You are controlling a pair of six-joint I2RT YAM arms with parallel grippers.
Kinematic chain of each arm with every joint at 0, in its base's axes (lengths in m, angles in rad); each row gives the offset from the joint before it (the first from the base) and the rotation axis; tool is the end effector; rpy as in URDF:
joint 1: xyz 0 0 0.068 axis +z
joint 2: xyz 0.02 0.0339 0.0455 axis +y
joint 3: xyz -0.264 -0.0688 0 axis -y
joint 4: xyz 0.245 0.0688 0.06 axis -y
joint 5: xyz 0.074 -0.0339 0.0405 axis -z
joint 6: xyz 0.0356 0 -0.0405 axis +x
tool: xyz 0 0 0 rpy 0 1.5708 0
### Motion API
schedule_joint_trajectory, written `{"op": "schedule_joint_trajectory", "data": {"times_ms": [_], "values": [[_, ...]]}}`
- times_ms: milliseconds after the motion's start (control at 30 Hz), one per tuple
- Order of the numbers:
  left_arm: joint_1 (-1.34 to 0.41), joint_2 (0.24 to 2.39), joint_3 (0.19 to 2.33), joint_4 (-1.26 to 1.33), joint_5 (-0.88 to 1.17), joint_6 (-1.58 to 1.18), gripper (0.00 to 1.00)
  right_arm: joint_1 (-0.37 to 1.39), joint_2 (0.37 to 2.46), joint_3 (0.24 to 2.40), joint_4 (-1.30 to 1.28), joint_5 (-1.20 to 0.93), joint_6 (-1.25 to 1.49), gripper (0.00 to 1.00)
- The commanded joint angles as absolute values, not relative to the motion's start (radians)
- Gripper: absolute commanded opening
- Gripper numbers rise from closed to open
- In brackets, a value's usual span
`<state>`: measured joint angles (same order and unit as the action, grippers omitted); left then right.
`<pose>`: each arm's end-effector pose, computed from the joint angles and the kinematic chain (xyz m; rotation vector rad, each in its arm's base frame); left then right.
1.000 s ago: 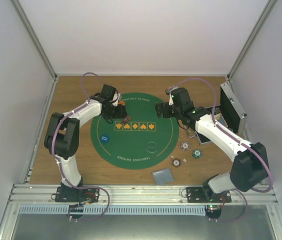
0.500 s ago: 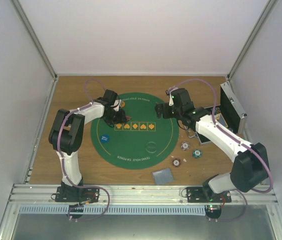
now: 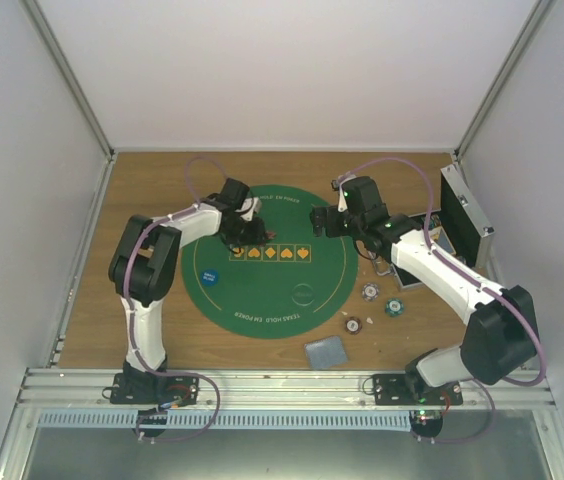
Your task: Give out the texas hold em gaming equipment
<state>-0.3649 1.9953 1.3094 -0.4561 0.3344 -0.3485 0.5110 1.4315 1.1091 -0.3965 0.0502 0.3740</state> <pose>0.3705 -0.1540 0.1474 0.1251 2.7830 -0.6520 0.2775 0.1536 0.2821 -0.1325 2.3177 0.3983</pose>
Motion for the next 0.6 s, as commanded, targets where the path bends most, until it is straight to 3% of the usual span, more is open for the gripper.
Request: {"op": "schedule_joint_trajectory", "data": {"times_ms": [0, 300, 567], "values": [[-0.464, 2.069, 1.354, -0.44, 0.42, -0.357, 0.42, 0.506, 1.418, 1.097, -0.405, 0.058, 0.384, 1.0], [-0.58, 2.127, 1.486, -0.469, 0.404, -0.341, 0.43, 0.507, 1.428, 1.087, -0.405, 0.058, 0.382, 1.0], [-0.465, 1.877, 1.289, -0.403, 0.287, -0.375, 0.51, 0.51, 1.519, 1.112, -0.364, -0.034, 0.364, 1.0]]}}
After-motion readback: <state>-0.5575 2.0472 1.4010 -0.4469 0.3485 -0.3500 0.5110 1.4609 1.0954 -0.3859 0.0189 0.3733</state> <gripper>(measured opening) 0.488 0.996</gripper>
